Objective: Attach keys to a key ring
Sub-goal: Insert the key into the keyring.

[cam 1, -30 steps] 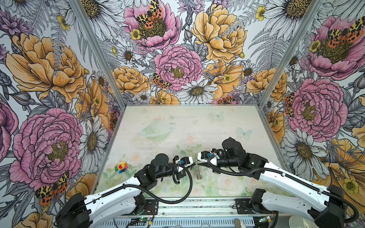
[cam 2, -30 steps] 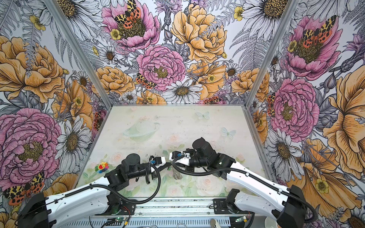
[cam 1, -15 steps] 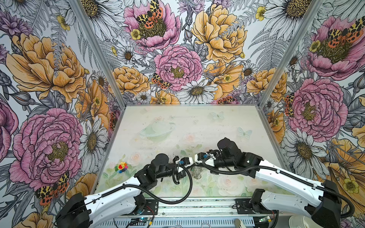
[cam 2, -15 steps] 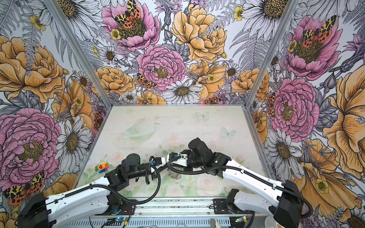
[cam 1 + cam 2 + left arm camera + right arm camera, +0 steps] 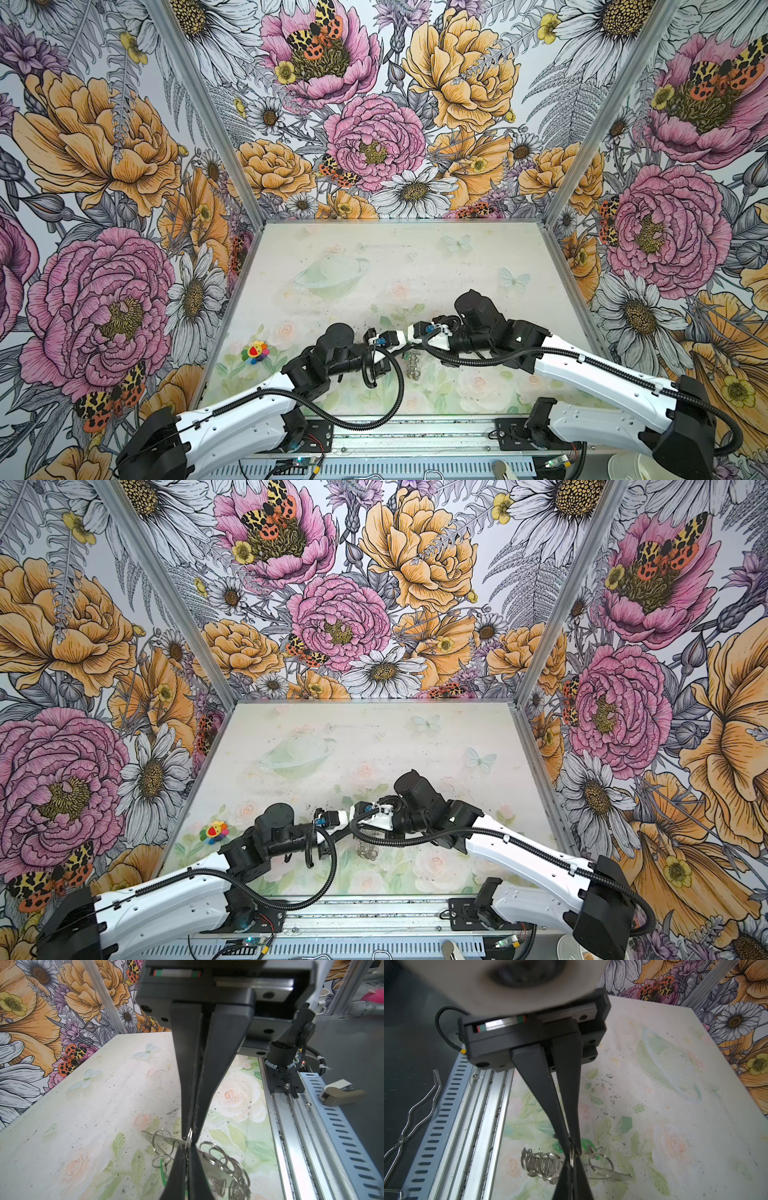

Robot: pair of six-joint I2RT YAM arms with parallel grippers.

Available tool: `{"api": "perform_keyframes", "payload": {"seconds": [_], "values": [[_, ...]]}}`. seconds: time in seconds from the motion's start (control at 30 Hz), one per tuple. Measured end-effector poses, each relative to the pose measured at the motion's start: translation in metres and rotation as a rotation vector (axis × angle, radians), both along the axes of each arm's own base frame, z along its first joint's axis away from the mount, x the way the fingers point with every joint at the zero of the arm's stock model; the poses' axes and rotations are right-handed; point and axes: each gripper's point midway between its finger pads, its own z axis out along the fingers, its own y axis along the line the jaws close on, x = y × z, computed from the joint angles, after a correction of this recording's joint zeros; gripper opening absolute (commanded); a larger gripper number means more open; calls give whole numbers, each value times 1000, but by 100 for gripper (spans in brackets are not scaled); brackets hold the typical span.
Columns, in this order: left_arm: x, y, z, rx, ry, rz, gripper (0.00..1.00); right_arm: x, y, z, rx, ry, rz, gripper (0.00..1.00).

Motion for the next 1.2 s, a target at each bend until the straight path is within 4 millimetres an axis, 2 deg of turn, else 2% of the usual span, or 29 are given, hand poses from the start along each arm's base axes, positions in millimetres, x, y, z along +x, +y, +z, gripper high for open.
{"api": "perform_keyframes", "payload": {"seconds": [0.07,0.17,0.33,0.43,0.77,0.87,1.03,1.13,1.2], "values": [[0,0,0,-1,-1,0,13,1,0,1,0,0,-6,0],[1,-1,4,-18,-6,4,14,4,-2,4,12,7,-29,0],[5,1,23,-78,-46,19,14,5,-1,29,141,-11,-46,0],[5,1,31,-107,-59,19,14,4,3,37,212,-4,-42,0],[6,4,27,-112,-46,28,14,3,9,32,356,31,-48,0],[6,4,29,-125,-46,26,13,2,8,35,398,21,-48,0],[4,5,34,-150,-39,24,0,1,8,40,418,-6,-36,0],[3,4,33,-148,-31,20,0,0,7,38,398,-21,-24,0],[3,4,33,-146,-30,19,0,0,6,37,372,-27,-18,8]]}}
